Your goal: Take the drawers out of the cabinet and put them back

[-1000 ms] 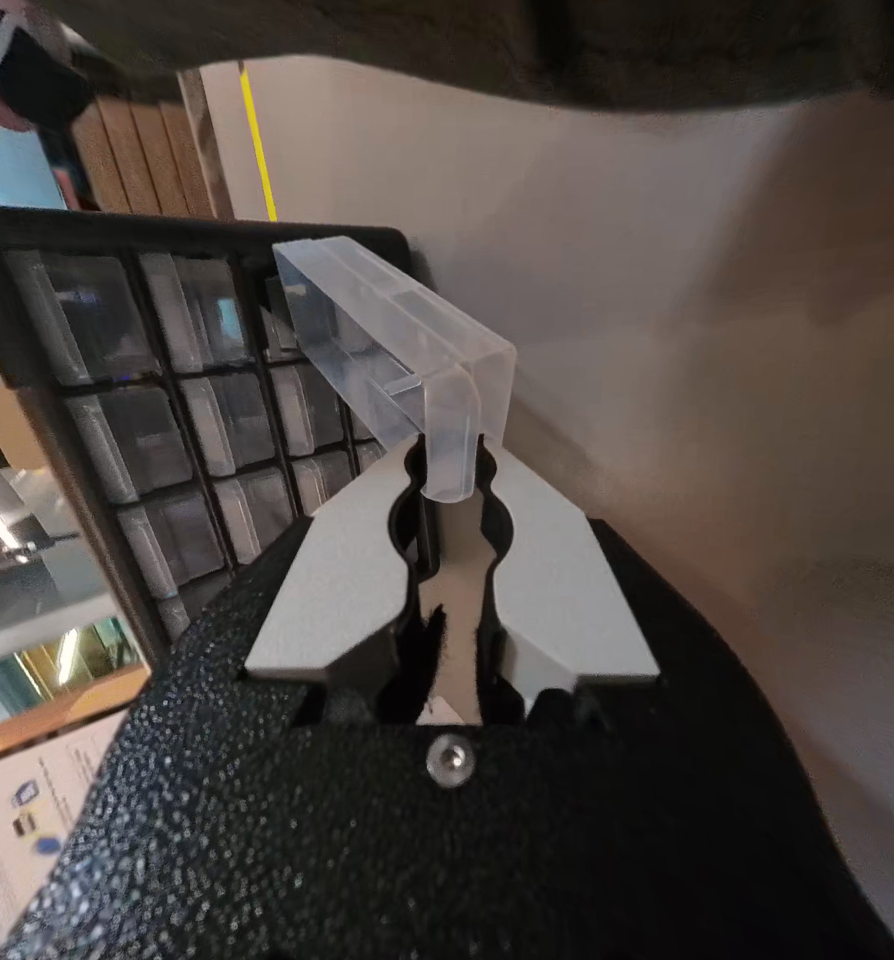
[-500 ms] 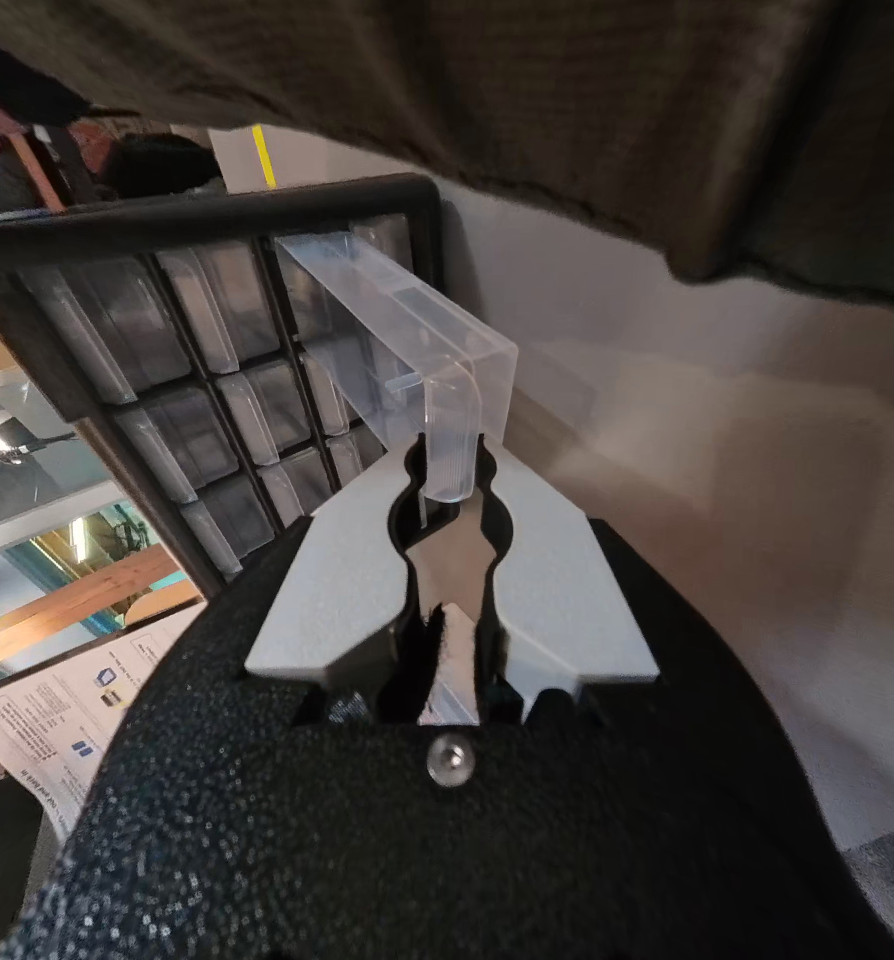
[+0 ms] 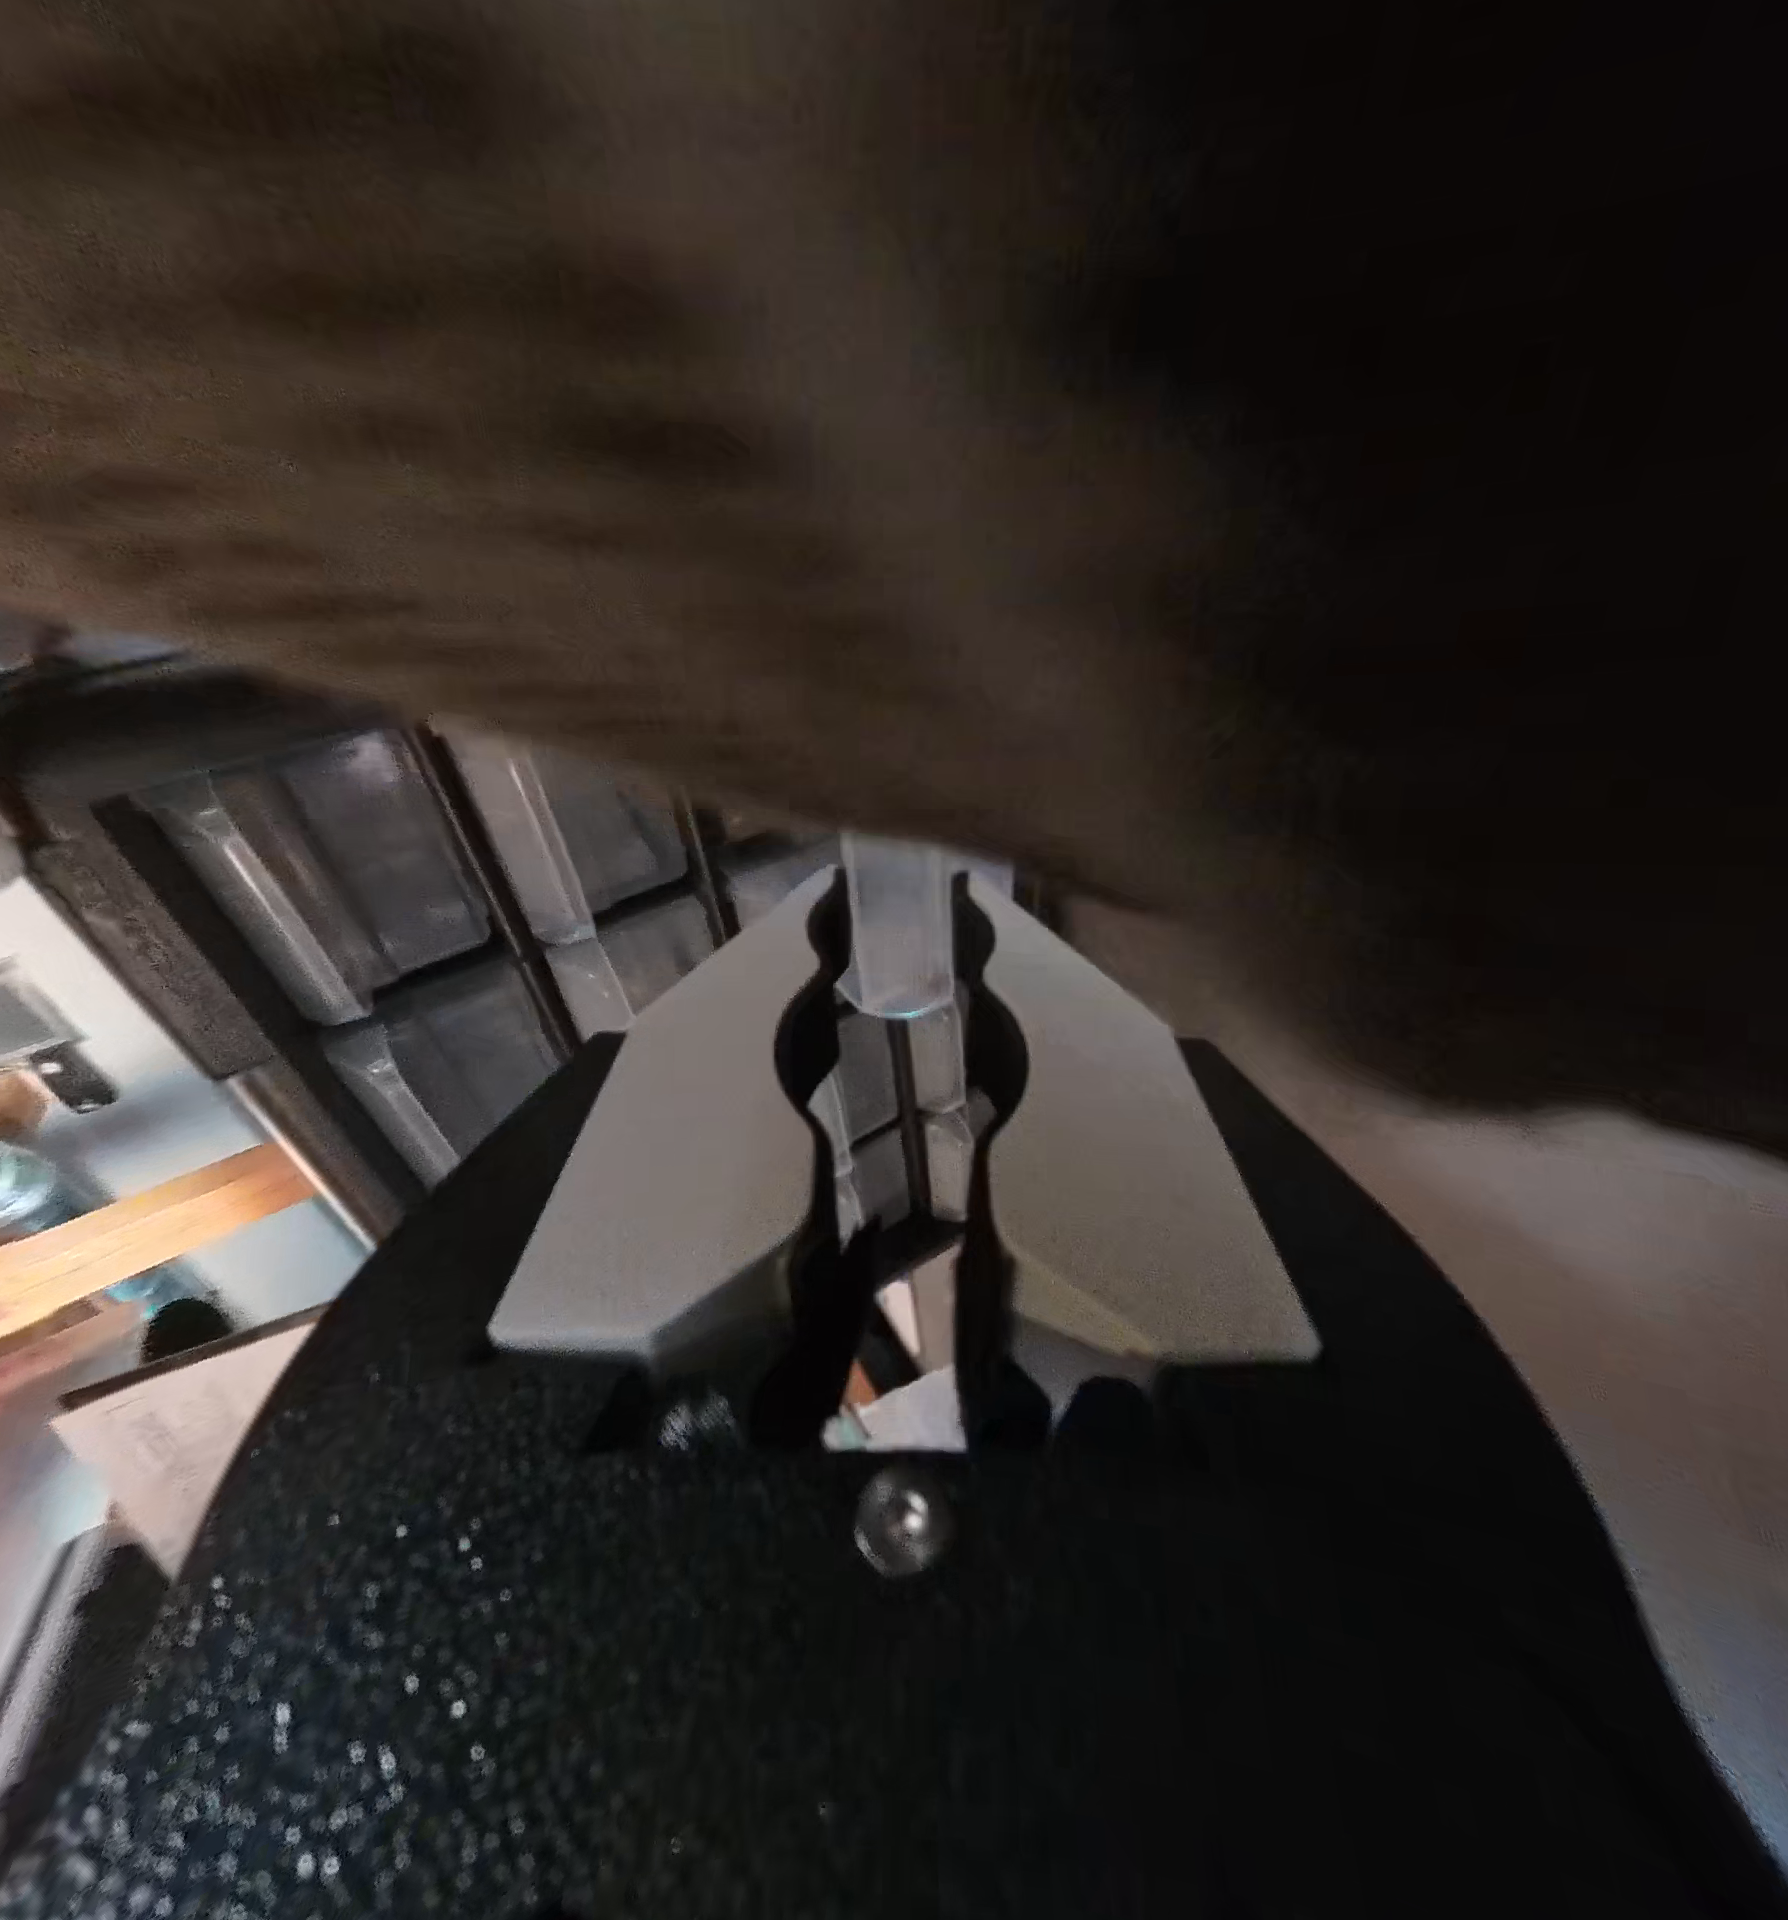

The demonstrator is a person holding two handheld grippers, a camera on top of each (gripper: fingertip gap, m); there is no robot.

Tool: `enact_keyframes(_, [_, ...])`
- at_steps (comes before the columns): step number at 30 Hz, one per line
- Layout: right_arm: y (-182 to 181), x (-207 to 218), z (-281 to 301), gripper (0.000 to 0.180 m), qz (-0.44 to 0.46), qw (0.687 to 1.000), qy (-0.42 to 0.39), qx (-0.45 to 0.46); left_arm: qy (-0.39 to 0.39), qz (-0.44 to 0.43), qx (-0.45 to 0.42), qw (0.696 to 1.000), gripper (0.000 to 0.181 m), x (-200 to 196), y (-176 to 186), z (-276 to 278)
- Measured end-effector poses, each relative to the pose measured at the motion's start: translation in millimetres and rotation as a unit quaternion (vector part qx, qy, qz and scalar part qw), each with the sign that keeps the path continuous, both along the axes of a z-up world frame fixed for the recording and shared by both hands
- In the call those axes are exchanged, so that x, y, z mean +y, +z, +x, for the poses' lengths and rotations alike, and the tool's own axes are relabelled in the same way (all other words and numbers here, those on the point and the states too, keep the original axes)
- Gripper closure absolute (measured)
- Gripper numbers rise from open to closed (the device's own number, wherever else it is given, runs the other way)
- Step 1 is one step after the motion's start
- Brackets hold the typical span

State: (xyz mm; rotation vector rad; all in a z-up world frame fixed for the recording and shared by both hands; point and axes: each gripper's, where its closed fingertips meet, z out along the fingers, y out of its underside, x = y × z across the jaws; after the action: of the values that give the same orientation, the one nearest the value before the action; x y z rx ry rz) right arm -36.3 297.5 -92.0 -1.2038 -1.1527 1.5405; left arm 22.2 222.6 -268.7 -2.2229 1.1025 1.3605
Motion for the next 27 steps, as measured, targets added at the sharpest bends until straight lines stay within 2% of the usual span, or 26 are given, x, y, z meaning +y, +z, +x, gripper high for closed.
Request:
enact_keyframes(1, [-0.1, 1.1, -0.3, 0.148, 0.004, 1.000, -0.003, 0.002, -0.001, 0.005, -0.015, 1.000, 0.165, 3.0, 0.3, -0.9])
enact_keyframes(5, [5.0, 0.1, 0.7, 0.151, 0.015, 1.000, -0.003, 0.024, -0.025, 0.037, -0.028, 0.999, 0.165, 22.7, 2.7, -14.3])
enact_keyframes(7, [5.5, -0.1, 0.7, 0.151, 0.017, 0.999, -0.002, 0.028, -0.054, 0.090, -0.030, 0.994, 0.164, 38.8, 9.3, -15.6])
enact_keyframes(9, [5.3, 0.2, 0.9, 0.151, 0.014, 1.000, -0.001, 0.028, -0.065, 0.127, -0.027, 0.989, 0.141, 42.1, 14.7, -14.6])
enact_keyframes(10, [4.8, 0.3, 1.1, 0.151, 0.013, 1.000, 0.000, 0.027, -0.078, 0.139, -0.024, 0.987, 0.141, 39.7, 17.9, -10.4])
enact_keyframes(11, [4.6, 0.4, 1.2, 0.151, 0.012, 1.000, 0.000, 0.026, -0.100, 0.156, -0.022, 0.982, 0.146, 35.5, 23.0, -2.8])
enact_keyframes(13, [4.3, 0.5, 1.2, 0.151, 0.010, 1.000, 0.000, 0.025, -0.138, 0.185, -0.052, 0.972, 0.168, 22.8, 28.7, 17.3])
enact_keyframes(15, [4.2, 0.8, 1.0, 0.150, 0.009, 1.000, 0.000, 0.025, -0.152, 0.180, -0.089, 0.968, 0.180, 14.3, 21.6, 30.4])
enact_keyframes(20, [4.1, 1.0, 0.8, 0.150, 0.008, 1.000, -0.001, 0.023, -0.105, 0.159, -0.086, 0.978, 0.181, 29.5, 6.4, 1.7])
enact_keyframes(27, [4.4, 1.7, 1.2, 0.149, 0.002, 1.000, 0.004, 0.027, -0.112, 0.160, -0.074, 0.978, 0.181, 50.6, 2.0, -19.1])
